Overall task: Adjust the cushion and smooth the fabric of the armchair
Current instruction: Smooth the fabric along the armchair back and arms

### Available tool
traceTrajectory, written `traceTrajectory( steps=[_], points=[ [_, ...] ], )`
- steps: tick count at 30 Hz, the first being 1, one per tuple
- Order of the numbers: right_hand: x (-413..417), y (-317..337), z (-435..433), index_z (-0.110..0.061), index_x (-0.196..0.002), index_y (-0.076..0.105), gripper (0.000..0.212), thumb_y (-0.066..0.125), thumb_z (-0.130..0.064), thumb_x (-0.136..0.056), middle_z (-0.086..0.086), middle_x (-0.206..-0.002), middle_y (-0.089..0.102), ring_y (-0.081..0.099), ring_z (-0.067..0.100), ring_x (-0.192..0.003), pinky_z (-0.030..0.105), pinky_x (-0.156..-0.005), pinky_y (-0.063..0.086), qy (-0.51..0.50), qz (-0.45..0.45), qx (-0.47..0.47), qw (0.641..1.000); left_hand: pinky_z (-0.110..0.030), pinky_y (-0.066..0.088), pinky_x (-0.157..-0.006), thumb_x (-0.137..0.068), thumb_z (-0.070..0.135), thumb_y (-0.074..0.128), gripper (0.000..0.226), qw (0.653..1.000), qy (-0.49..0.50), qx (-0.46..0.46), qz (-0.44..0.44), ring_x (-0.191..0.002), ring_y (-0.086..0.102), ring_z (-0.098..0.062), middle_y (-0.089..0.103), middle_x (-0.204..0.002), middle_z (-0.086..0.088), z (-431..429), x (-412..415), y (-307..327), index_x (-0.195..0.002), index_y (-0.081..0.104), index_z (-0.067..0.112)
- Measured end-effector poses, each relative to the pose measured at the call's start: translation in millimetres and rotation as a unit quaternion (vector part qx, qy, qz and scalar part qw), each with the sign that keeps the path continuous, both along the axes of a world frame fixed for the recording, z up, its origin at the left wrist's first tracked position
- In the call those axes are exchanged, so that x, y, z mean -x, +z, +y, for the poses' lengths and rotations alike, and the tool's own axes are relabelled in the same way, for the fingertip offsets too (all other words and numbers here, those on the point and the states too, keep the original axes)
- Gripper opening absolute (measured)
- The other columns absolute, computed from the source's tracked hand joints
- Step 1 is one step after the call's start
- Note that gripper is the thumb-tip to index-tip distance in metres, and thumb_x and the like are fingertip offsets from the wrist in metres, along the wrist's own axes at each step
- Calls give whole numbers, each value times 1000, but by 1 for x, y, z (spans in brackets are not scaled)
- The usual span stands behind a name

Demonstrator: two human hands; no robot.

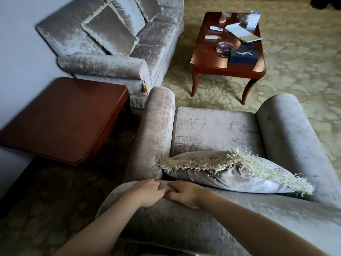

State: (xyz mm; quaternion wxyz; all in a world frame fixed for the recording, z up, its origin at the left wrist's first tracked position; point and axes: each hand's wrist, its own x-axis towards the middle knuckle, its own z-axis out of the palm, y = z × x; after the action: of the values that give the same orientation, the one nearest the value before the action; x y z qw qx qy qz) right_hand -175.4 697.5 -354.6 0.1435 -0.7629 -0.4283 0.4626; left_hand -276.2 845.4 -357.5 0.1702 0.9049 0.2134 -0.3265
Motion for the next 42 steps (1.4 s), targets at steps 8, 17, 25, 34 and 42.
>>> traceTrajectory(
  steps=[8,17,25,34,42],
  points=[
    [-12,23,6,-20,-140,42,70,32,-67,-89,11,-144,44,42,27,-129,31,-100,33,-50,-80,18,995,-35,32,-105,-88,66,21,74,996,-17,-81,13,-134,37,-25,38,-148,-10,34,-17,26,-139,42,17],
    [-4,19,-11,-23,-134,47,66,31,-67,-88,9,-138,49,47,28,-123,35,-96,39,-71,-118,36,990,-35,32,-102,-89,63,22,74,997,14,-78,22,-134,36,-27,32,-151,-11,16,-17,26,-142,38,14],
    [-32,12,-42,-21,-120,61,54,36,-60,-92,11,-129,56,52,26,-114,29,-94,41,-130,-97,34,986,-36,36,-102,-99,42,21,55,996,-88,20,20,-126,42,-33,42,-141,-23,-40,-64,14,-134,45,8],
    [-77,11,-135,-19,-127,57,40,38,-38,-97,10,-134,54,49,26,-119,32,-100,38,-131,-109,79,982,-35,37,-99,-88,66,23,79,991,-121,56,33,-127,43,-32,38,-146,-19,-134,-116,10,-140,41,10],
    [-144,-2,-267,-16,-109,64,40,39,-45,-95,10,-124,59,53,23,-112,26,-90,38,-168,-97,142,971,-34,40,-89,-78,80,26,92,997,-48,34,55,-119,51,-30,47,-141,-13,-242,-166,13,-131,53,11]
  ],
)
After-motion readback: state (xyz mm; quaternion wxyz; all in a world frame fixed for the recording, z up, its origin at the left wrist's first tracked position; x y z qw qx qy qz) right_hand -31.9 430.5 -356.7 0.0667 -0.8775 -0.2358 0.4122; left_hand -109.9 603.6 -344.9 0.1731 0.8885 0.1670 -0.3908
